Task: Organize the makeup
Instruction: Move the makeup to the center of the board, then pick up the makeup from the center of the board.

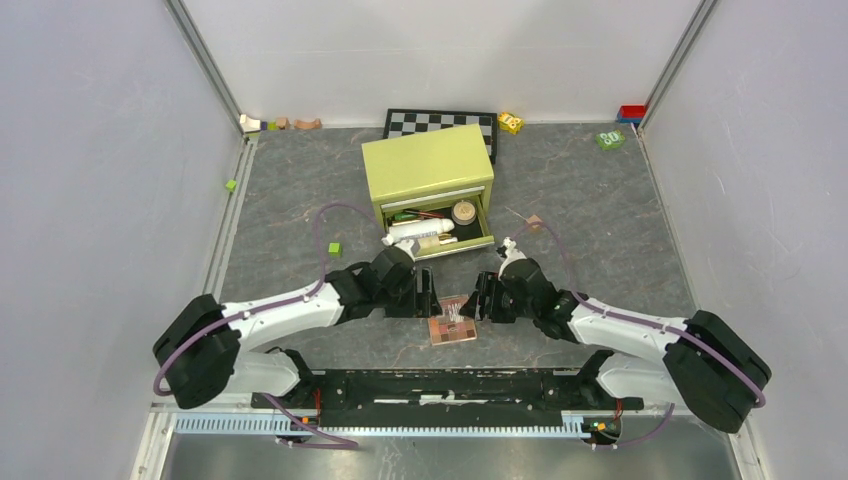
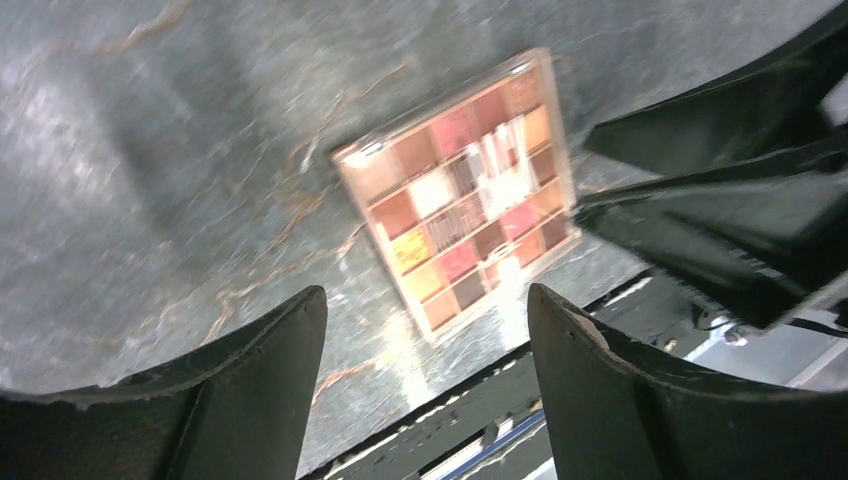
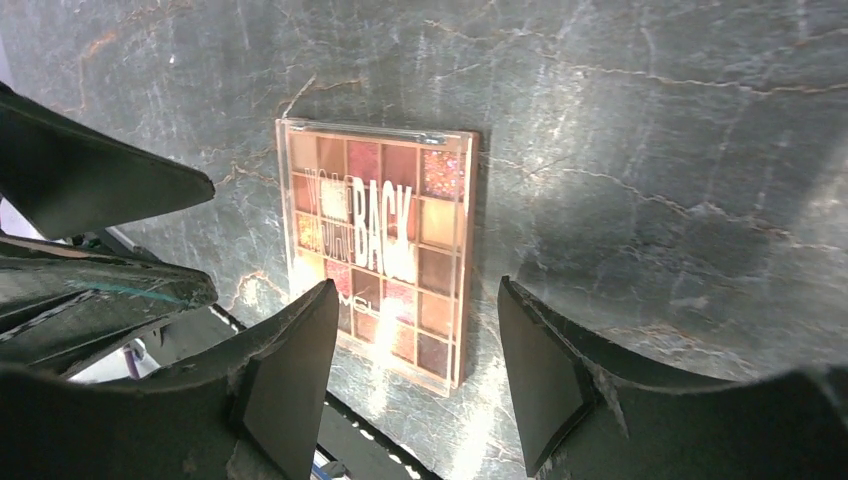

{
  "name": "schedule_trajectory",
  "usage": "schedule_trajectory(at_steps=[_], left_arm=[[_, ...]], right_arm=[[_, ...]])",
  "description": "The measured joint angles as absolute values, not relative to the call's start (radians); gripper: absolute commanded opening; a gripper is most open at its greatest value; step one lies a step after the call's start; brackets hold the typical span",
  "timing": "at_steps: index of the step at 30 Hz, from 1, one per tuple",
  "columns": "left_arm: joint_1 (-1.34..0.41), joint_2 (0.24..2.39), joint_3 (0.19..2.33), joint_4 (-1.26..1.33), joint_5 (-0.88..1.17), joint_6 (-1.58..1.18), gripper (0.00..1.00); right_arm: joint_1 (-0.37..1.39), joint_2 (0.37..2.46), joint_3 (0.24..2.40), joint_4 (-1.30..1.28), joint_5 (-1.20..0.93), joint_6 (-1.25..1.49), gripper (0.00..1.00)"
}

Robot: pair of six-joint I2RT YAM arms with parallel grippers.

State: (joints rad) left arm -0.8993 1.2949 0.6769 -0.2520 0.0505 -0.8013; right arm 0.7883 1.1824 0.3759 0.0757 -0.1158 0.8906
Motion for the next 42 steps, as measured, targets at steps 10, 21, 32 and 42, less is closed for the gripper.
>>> schedule_trajectory(at_steps=[10, 21, 32, 42], left_arm=[[-0.898, 1.293, 0.548, -0.168, 0.073, -0.858, 0.79], [-0.912, 1.385, 0.542, 0.022, 0.138, -0.905, 0.76], [-0.904, 1.432, 0.597, 0.004, 0.108, -0.911, 0.76], [-0.905, 1.464, 0.662, -0.061, 0.082, -0.896, 0.76]], right_arm=[[0.783, 1.157, 0.298, 0.165, -0.152, 0.920, 0.66], [0.782, 1.238, 0.289, 0.291, -0.250, 0.958, 0.66], [0.769, 1.245, 0.291, 0.297, -0.269, 0.961, 0.66], [0.770, 1.243, 0.315, 0.257, -0.246, 0.955, 0.65]])
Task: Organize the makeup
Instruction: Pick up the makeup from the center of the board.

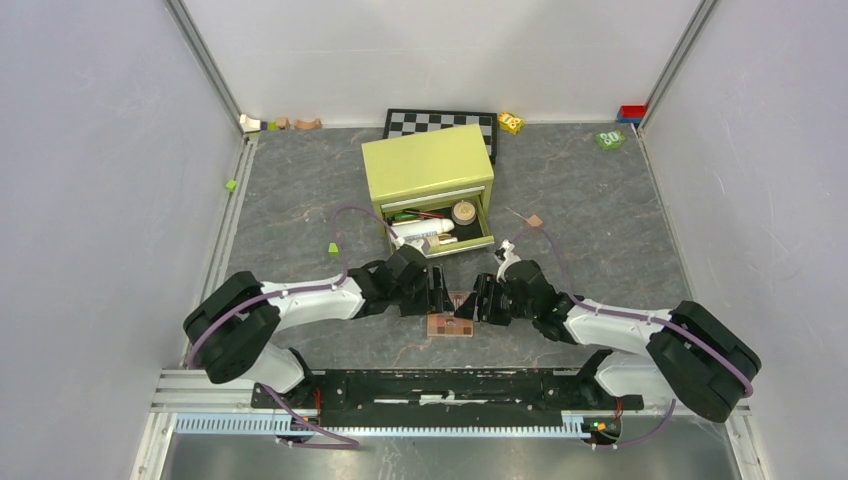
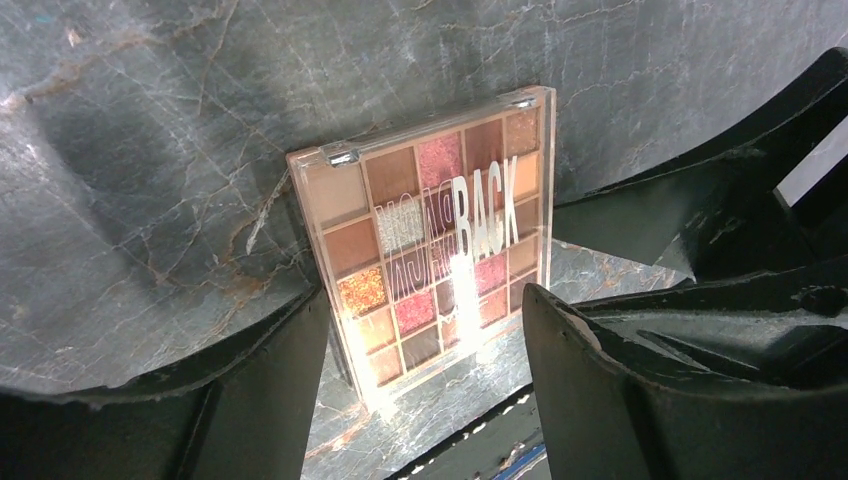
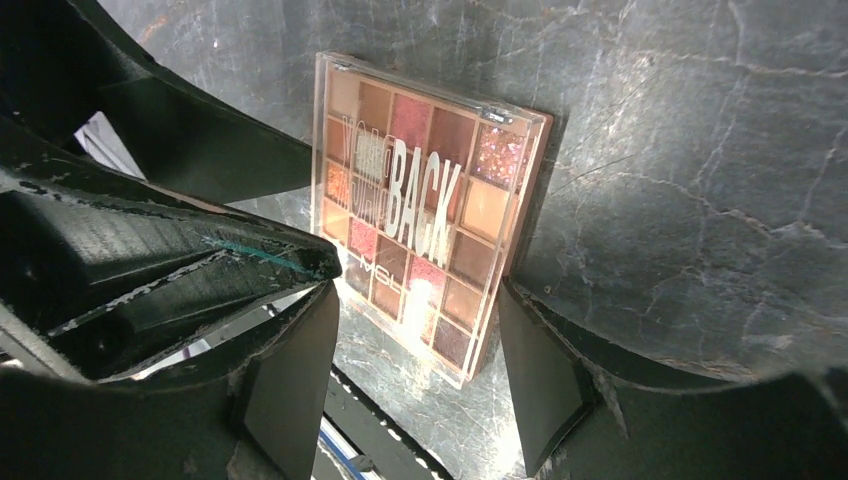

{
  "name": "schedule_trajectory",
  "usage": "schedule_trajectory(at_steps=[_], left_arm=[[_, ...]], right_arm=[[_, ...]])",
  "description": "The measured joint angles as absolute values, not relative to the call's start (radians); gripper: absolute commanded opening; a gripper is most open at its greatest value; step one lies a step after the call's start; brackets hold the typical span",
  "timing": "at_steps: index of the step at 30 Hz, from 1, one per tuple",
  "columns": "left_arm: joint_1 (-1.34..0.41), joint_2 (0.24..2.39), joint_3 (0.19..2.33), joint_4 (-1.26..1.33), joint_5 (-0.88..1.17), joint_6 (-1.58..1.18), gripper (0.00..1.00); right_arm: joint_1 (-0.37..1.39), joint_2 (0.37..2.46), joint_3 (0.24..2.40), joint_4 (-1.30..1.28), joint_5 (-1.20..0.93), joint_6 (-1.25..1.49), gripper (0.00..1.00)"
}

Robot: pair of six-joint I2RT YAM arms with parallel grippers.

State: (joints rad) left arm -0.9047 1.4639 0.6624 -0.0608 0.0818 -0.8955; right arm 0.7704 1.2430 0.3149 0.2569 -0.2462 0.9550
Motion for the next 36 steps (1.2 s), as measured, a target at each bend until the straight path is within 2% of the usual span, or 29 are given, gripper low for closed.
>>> schedule_trajectory(at_steps=[12, 16, 36], left_arm=[[-0.905, 1.456, 0.733, -0.112, 0.083, -0.884, 0.76], [-0.905, 1.456, 0.745, -0.128, 0.084, -0.873, 0.72], [-0.889, 1.455, 0.857, -0.219, 0.077, -0.821, 0.73]], right_arm=[[0.772, 1.235, 0.367, 0.169, -0.152, 0.915, 0.65], [0.772, 1.235, 0.375, 0.160, -0.137, 0.911, 0.64], [0.764, 1.229, 0.455, 0.064, -0.085, 0.874, 0.63]])
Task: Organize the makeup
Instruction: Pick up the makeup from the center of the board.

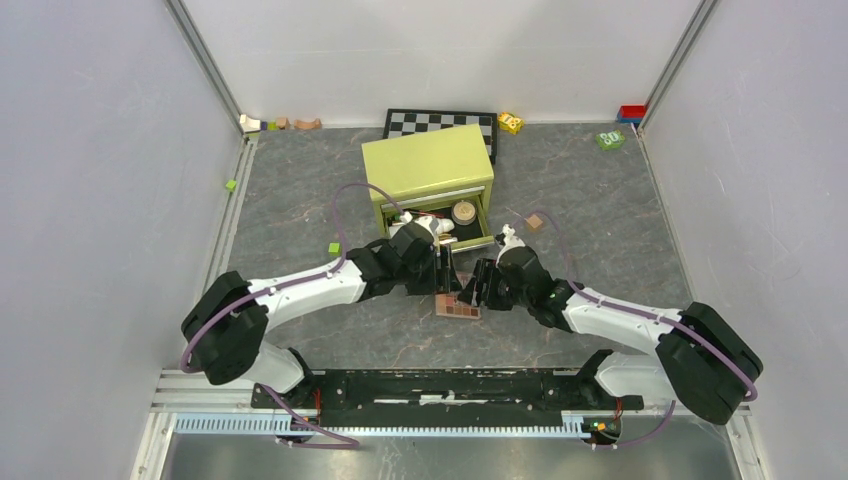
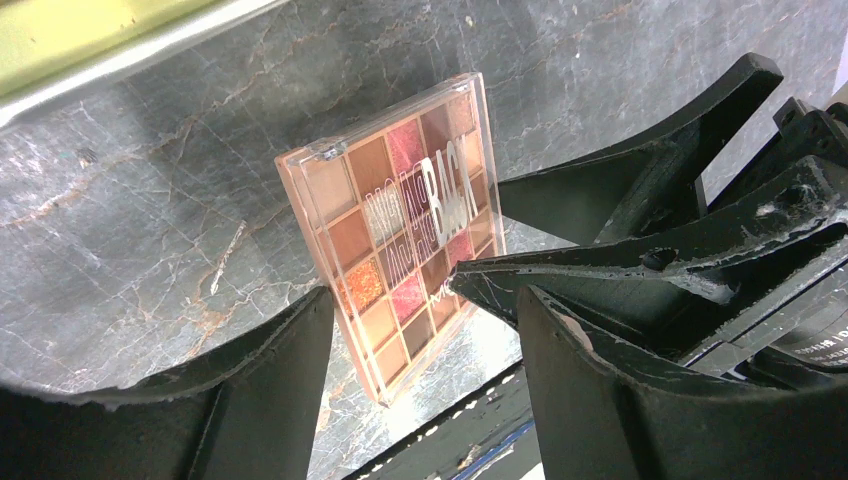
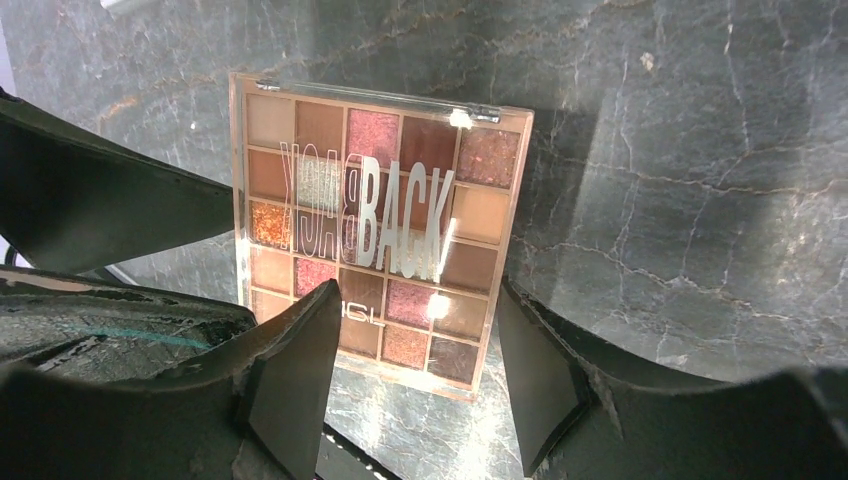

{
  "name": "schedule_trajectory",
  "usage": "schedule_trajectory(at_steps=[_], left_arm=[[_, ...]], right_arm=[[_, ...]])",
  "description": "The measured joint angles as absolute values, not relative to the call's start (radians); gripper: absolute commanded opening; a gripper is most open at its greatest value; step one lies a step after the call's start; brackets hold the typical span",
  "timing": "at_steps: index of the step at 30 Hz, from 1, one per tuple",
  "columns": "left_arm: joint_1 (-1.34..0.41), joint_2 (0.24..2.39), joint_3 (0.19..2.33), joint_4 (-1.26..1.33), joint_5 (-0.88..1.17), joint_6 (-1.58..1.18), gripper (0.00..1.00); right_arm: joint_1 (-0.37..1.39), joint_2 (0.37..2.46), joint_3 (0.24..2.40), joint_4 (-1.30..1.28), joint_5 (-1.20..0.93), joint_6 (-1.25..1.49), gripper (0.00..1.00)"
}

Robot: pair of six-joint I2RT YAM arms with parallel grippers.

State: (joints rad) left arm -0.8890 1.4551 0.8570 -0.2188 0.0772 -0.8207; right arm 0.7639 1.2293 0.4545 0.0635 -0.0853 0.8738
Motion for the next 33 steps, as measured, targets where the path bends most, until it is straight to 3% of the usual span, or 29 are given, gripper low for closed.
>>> schedule_trajectory(at_steps=[33], left_arm=[[-0.768, 1.480, 1.044, -0.283, 0.059, -0.743, 0.73]], right_arm=[[0.697, 1.311, 0.678, -0.036, -0.068, 0.820, 0.63]])
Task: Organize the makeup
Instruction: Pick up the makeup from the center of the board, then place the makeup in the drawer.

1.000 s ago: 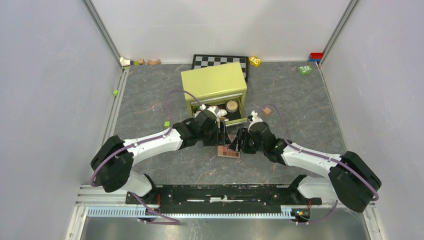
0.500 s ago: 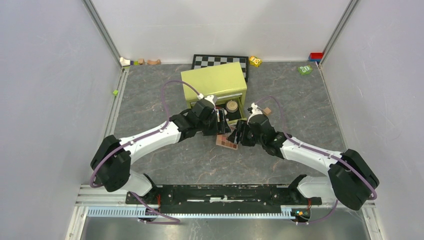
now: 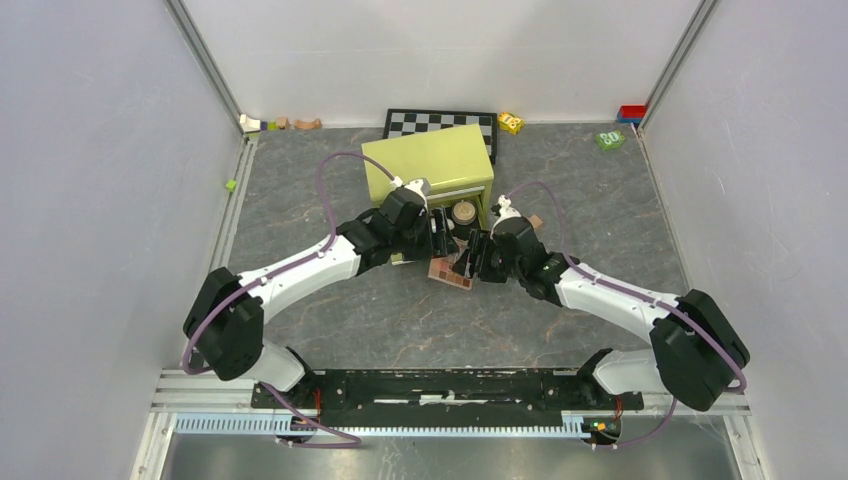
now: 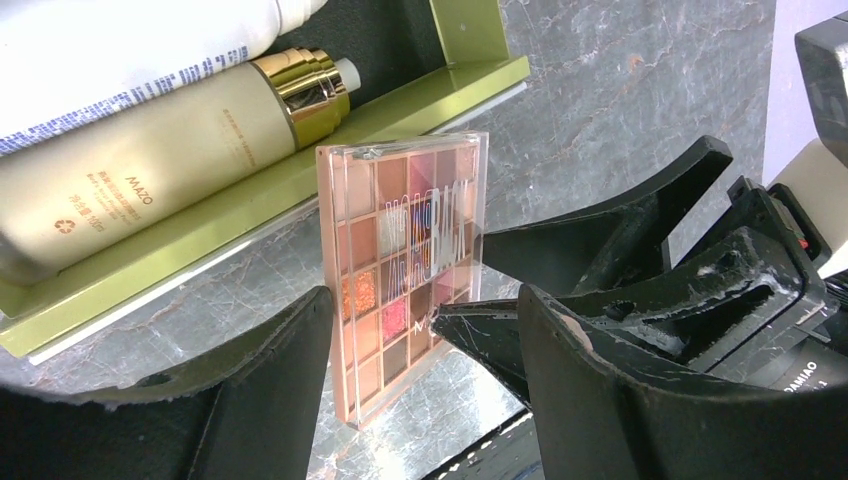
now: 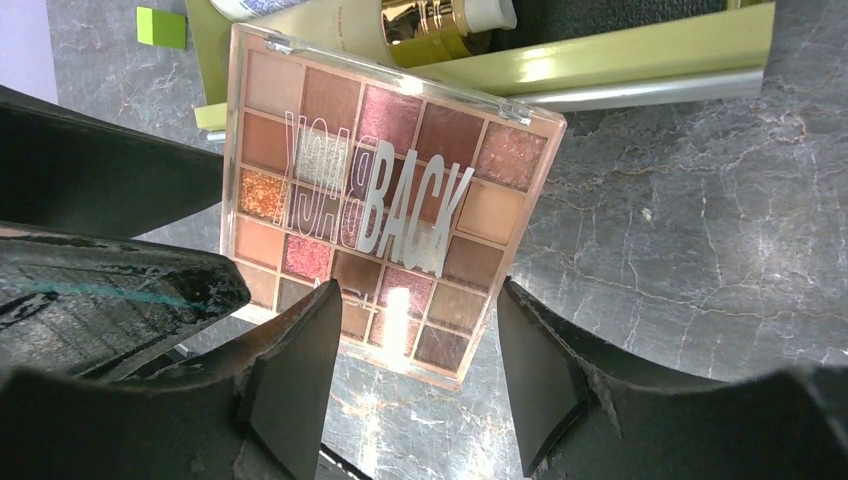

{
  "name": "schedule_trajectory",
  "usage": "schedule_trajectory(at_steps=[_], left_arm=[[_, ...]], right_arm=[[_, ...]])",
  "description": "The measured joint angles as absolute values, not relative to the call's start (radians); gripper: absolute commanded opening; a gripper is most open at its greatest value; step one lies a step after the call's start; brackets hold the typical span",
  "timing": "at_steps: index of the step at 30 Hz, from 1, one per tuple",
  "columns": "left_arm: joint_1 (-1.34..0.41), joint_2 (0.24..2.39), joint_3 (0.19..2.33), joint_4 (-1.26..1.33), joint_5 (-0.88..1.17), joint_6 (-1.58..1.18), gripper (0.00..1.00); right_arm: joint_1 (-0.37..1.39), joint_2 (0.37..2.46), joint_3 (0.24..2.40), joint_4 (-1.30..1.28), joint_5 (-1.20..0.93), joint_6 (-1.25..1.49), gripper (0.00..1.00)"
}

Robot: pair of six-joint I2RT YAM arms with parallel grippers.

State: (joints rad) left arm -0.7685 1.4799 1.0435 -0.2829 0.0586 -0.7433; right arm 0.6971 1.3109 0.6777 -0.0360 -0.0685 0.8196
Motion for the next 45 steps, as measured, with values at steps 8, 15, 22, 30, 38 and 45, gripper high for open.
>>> schedule_trajectory(at_steps=[8, 15, 22, 30, 38, 45], left_arm=[[-0.747, 1.488, 1.062, -0.283, 0.059, -0.733, 0.73], [-0.721, 1.501, 1.078, -0.282, 0.060, -0.720, 0.73], [-0.687, 1.536, 1.090, -0.279, 0.069, -0.716, 0.73], [-0.636, 1.596, 1.106, -0.273, 0.103, -0.716, 0.73], [-0.601, 1.625, 1.129, -0.247, 0.127, -0.717, 0.76], [-0.596, 1.622, 1.138, -0.244, 0.134, -0.715, 0.88]], right_arm=[[0.691, 1.340, 0.722, -0.054, -0.069, 0.810, 0.63], [0.684, 1.382, 0.775, -0.071, -0.070, 0.798, 0.63], [0.657, 1.449, 0.839, -0.076, -0.079, 0.787, 0.64], [0.600, 1.557, 0.950, -0.076, -0.098, 0.767, 0.64], [0.559, 1.616, 1.016, -0.068, -0.136, 0.740, 0.64], [0.527, 1.615, 1.019, -0.056, -0.186, 0.713, 0.68]])
